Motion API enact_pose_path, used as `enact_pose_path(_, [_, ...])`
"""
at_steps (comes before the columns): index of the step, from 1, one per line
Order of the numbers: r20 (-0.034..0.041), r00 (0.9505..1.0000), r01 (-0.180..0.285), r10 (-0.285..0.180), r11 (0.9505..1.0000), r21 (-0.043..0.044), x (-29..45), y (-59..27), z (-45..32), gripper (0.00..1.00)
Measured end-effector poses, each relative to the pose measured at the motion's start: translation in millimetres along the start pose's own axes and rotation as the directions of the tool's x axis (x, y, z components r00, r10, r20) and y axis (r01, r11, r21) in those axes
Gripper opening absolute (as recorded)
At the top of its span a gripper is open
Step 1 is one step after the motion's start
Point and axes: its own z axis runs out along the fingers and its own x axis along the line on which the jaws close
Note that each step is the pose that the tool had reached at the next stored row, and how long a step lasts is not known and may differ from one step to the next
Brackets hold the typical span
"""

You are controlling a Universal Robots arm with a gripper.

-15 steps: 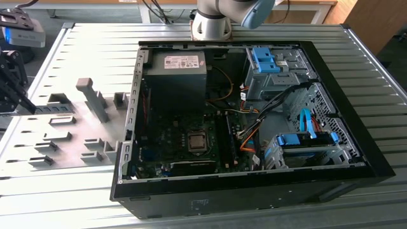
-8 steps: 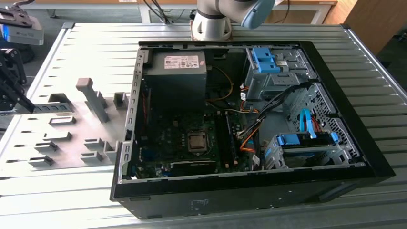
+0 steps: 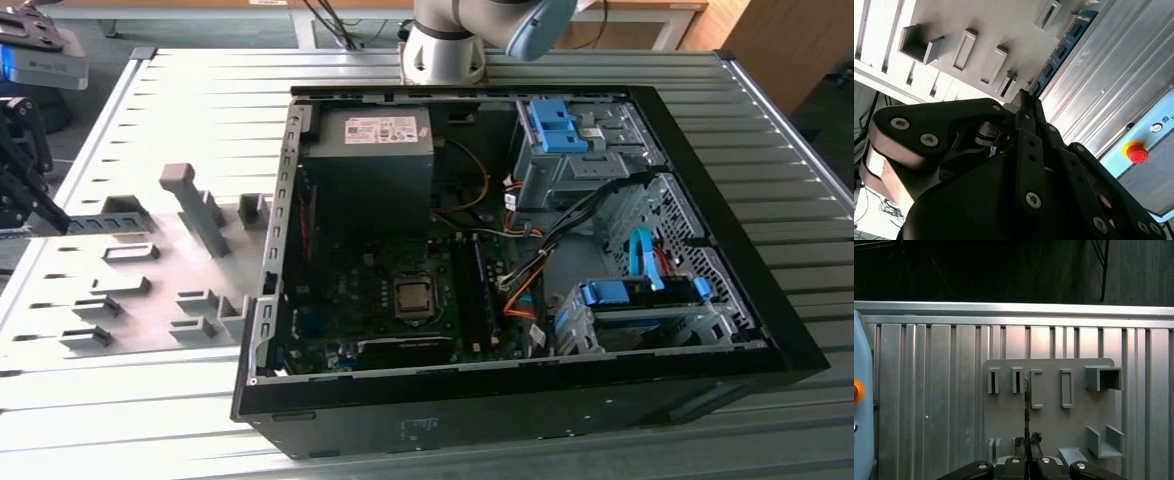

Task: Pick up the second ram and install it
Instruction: 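Pick up the second ram and move it above second insertion slot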

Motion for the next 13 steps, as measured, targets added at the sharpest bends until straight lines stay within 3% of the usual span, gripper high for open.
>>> enact_pose_path(13, [0.0000, 1.0000, 0.000, 0.000, 1.0000, -0.0001, -0.2, 0.0, -7.3, 0.14])
